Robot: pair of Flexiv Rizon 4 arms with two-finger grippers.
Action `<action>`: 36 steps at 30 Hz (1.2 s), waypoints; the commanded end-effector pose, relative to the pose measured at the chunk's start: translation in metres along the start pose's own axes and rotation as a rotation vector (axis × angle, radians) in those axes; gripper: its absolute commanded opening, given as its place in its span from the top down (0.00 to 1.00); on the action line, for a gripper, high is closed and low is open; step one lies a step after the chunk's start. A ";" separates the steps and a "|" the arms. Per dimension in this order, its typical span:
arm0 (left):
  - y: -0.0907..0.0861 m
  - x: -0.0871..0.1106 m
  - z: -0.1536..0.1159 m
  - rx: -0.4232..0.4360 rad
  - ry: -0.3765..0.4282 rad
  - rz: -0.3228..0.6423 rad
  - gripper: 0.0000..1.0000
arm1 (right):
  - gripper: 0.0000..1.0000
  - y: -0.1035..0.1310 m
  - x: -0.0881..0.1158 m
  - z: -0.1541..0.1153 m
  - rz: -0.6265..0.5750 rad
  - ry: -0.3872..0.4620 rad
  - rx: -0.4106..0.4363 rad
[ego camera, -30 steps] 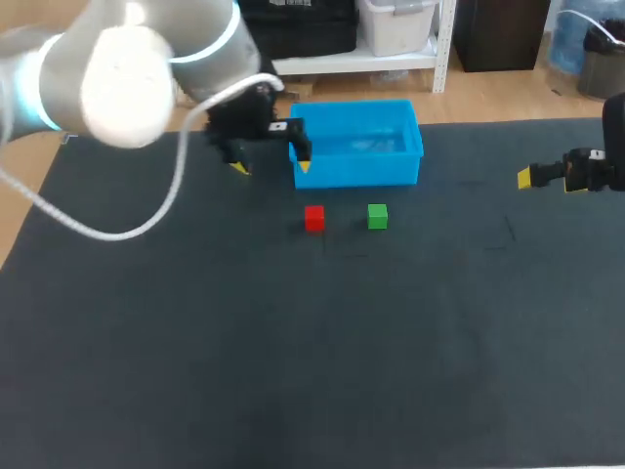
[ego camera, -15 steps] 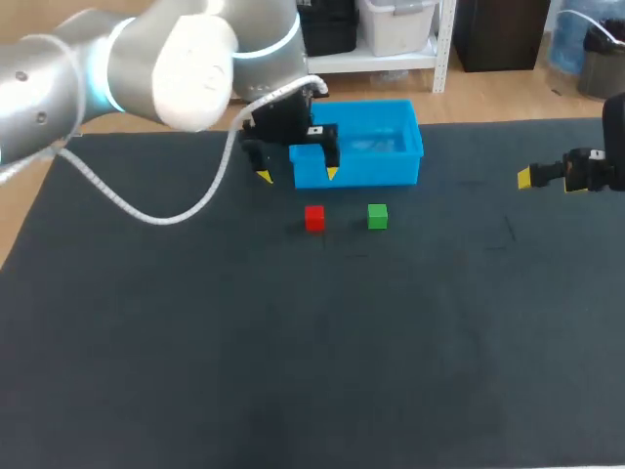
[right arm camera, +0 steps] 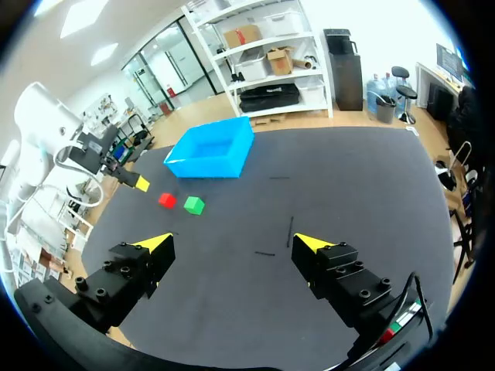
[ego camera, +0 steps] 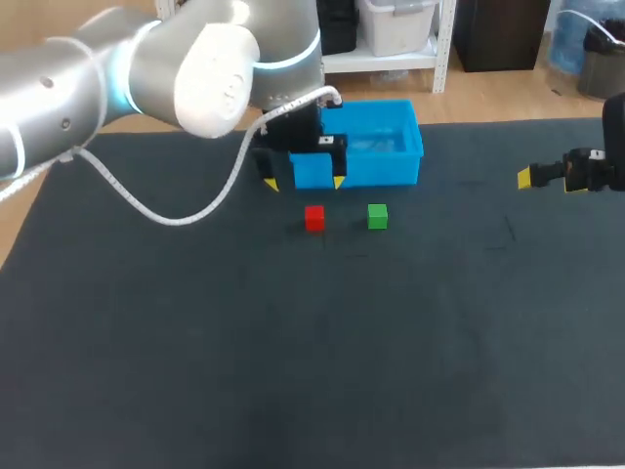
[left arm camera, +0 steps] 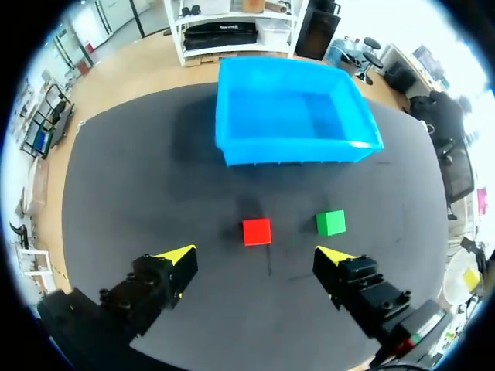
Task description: Use the left arm to pick the red cube and place it into the blue plastic box first, then use the right arm to grasp the green cube and put it into the same blue plastic box after the first action is fully finished.
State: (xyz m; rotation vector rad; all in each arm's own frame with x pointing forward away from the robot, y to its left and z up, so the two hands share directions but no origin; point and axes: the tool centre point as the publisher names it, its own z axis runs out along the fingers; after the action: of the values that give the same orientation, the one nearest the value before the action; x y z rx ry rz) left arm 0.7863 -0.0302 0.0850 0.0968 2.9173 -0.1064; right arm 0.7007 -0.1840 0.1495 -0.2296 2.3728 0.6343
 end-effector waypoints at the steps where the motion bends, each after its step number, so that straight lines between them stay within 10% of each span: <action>1: -0.003 0.003 0.012 0.005 -0.014 -0.012 0.00 | 0.00 0.000 0.000 0.000 0.000 0.001 0.000; 36: -0.005 0.005 0.080 -0.040 -0.001 -0.073 0.00 | 0.00 0.000 0.000 0.000 0.000 0.001 0.000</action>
State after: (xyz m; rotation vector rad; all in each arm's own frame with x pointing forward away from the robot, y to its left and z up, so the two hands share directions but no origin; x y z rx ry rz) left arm 0.7949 -0.0379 0.0075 -0.0148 2.9162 -0.0718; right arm 0.7007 -0.1840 0.1495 -0.2296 2.3727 0.6344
